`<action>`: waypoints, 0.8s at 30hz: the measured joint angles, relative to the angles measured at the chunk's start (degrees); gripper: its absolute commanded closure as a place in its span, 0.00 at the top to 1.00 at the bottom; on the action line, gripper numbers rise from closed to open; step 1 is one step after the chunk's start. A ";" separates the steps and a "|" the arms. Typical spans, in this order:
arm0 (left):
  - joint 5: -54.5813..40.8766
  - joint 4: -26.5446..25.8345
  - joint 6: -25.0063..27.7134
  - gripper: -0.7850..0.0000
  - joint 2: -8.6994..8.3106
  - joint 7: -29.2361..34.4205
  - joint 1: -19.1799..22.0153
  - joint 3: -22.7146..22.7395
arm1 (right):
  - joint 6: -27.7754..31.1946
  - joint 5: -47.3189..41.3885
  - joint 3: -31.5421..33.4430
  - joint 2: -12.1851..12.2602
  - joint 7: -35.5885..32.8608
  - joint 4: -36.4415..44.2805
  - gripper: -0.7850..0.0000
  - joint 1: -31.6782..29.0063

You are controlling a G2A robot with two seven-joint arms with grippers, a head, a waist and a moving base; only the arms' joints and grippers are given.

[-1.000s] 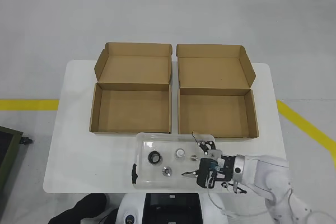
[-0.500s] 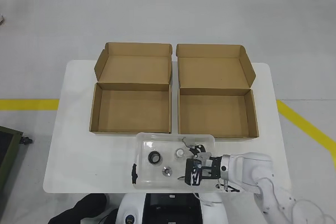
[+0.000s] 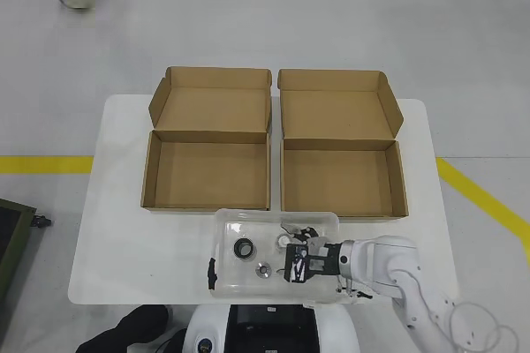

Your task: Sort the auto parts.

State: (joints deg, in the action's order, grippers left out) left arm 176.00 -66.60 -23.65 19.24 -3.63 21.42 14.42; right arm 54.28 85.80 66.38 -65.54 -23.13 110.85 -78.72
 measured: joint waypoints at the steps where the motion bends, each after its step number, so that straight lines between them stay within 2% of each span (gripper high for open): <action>1: 0.00 0.00 0.00 1.00 0.00 0.00 0.00 0.00 | -0.27 -0.01 -0.16 0.01 -0.11 -0.26 0.68 0.19; 3: 0.00 0.00 0.00 1.00 0.00 0.00 0.00 0.00 | -0.88 0.03 -0.55 0.02 -0.20 -0.90 0.53 0.59; 4: 0.00 0.00 0.00 1.00 0.00 0.00 0.00 0.00 | -1.16 0.09 -0.74 0.02 -0.17 -1.20 0.50 0.76; 8: 0.00 0.00 0.00 1.00 0.00 0.00 0.00 0.00 | -2.26 0.60 -1.47 0.04 0.42 -2.39 0.45 1.49; 11: 0.00 0.00 0.00 1.00 0.00 0.00 0.00 0.00 | -2.85 0.69 -1.71 0.09 1.01 -2.91 0.38 1.89; 13: 0.00 0.00 0.00 1.00 0.00 0.00 0.00 0.00 | -3.03 0.48 -1.77 0.16 1.46 -3.15 0.24 2.05; 15: 0.00 0.00 0.00 1.00 0.00 0.00 0.00 0.00 | -2.96 0.13 -1.78 0.24 1.74 -3.15 0.00 2.15; 24: 0.00 0.00 0.00 1.00 0.00 0.00 0.00 0.00 | -1.14 -2.66 -0.90 0.87 0.47 0.91 0.00 1.40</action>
State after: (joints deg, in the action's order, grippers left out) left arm 176.00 -66.60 -23.65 19.24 -3.63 21.42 14.42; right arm 53.14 83.14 65.48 -64.67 -22.66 111.76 -77.32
